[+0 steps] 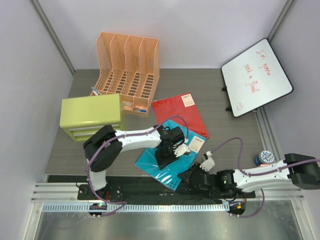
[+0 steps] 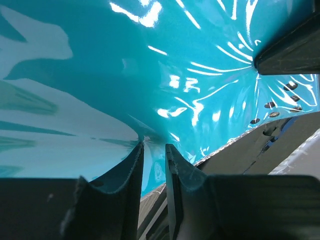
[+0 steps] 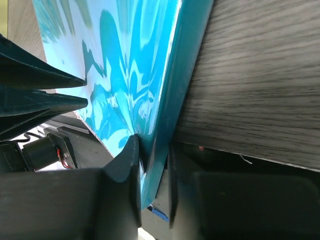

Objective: Organize the desk
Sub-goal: Pick up the folder from the corner of the board.

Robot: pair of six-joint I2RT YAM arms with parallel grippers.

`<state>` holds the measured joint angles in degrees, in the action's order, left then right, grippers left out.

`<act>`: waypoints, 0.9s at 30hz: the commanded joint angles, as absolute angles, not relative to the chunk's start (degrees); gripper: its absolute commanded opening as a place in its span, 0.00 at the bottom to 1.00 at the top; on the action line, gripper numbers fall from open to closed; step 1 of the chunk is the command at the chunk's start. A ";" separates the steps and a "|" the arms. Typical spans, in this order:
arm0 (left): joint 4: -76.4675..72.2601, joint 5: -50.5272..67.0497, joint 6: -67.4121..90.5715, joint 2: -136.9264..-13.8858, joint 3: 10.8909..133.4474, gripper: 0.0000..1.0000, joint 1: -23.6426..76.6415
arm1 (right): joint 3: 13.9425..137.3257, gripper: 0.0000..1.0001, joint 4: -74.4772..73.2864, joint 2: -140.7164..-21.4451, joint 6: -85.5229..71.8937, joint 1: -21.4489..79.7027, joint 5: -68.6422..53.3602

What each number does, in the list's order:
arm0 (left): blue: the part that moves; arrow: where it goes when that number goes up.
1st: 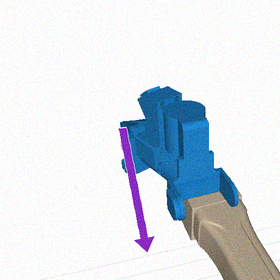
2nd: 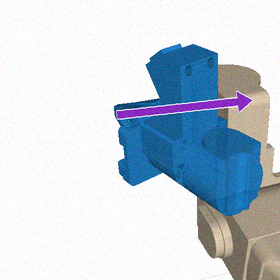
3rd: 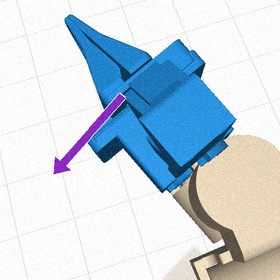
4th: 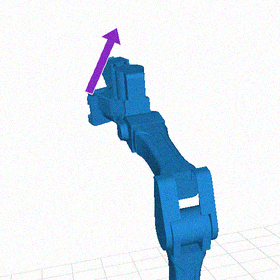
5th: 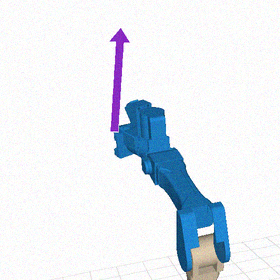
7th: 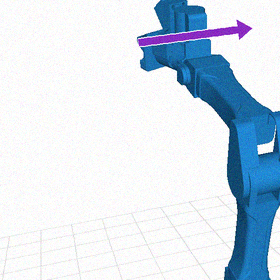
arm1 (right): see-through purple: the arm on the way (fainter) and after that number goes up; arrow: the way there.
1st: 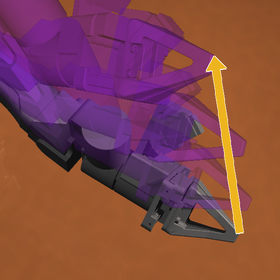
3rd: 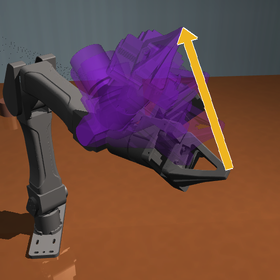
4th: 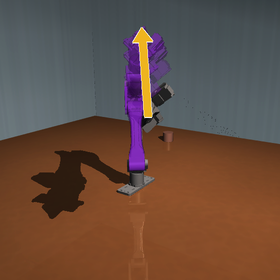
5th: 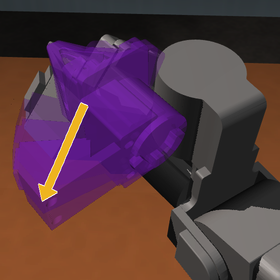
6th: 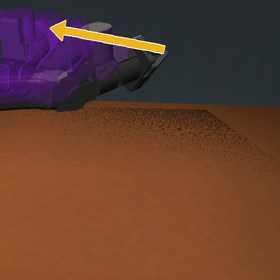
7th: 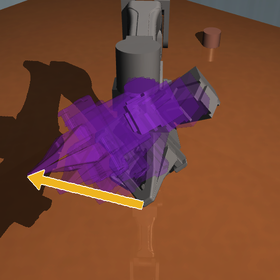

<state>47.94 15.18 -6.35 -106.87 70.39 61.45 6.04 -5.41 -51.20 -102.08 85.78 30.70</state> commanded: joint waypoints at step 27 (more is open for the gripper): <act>51.60 -3.15 -9.67 -107.47 106.08 0.29 27.95 | 43.65 0.01 -54.48 -42.43 -93.61 106.68 55.54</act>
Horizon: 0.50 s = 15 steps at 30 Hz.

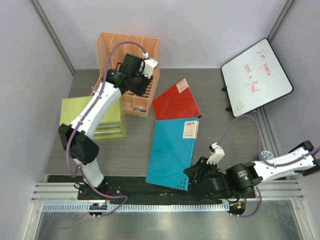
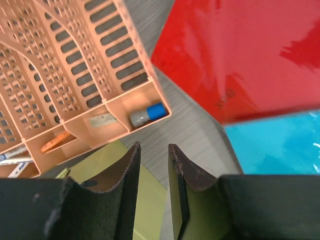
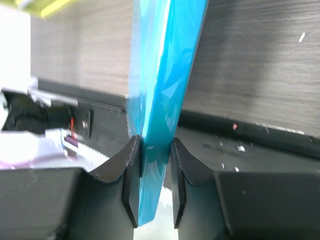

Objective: Organize the desk
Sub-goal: Pick up the folder from the corner of the board.

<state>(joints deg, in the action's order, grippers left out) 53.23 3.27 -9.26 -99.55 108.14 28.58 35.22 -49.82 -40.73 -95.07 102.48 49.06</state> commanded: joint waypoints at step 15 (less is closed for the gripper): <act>51.50 -9.41 -7.30 -123.48 120.58 0.28 26.90 | 86.38 0.01 -86.40 -63.81 -94.13 120.15 70.13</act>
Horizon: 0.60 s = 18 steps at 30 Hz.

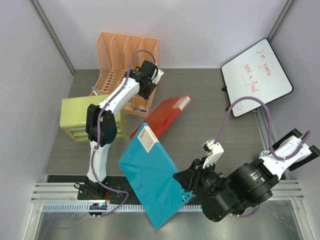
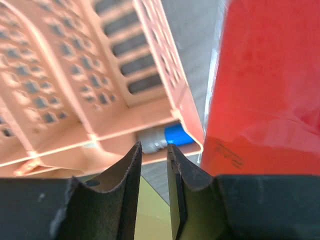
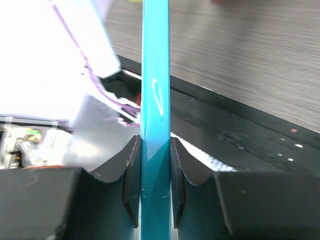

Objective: Organize the desk
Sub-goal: Pick up the folder from the corner of the board.

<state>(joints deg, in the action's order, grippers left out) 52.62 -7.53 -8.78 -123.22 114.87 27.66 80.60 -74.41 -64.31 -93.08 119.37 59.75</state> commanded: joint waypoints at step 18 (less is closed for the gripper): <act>52.29 -15.91 -4.92 -131.48 129.02 0.27 25.22 | 101.34 0.01 -75.97 -53.98 -59.37 120.32 89.37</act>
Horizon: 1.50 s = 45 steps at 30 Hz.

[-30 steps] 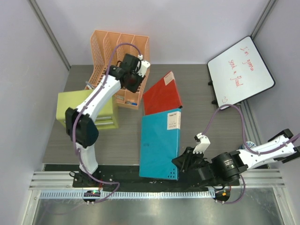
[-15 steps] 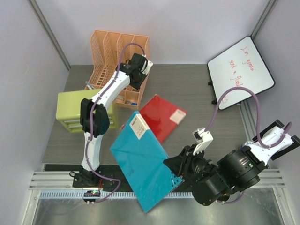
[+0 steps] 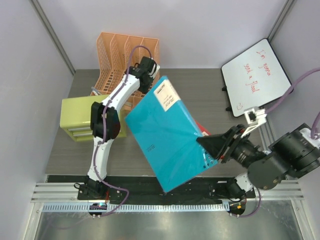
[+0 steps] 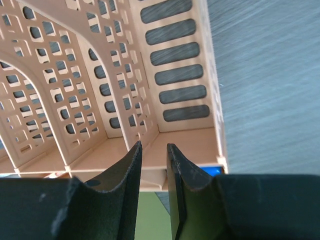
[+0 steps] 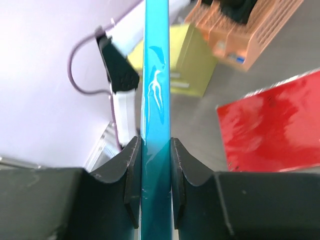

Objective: Organize the desk
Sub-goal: Pick up the folder from the corner of the board, then move the storage box to the center of the board.

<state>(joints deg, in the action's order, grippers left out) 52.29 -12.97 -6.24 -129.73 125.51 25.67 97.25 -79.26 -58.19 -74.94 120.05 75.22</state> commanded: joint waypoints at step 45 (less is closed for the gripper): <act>43.95 -4.48 7.12 -120.07 131.76 0.33 30.59 | 78.06 0.01 28.86 -36.12 43.11 103.80 81.92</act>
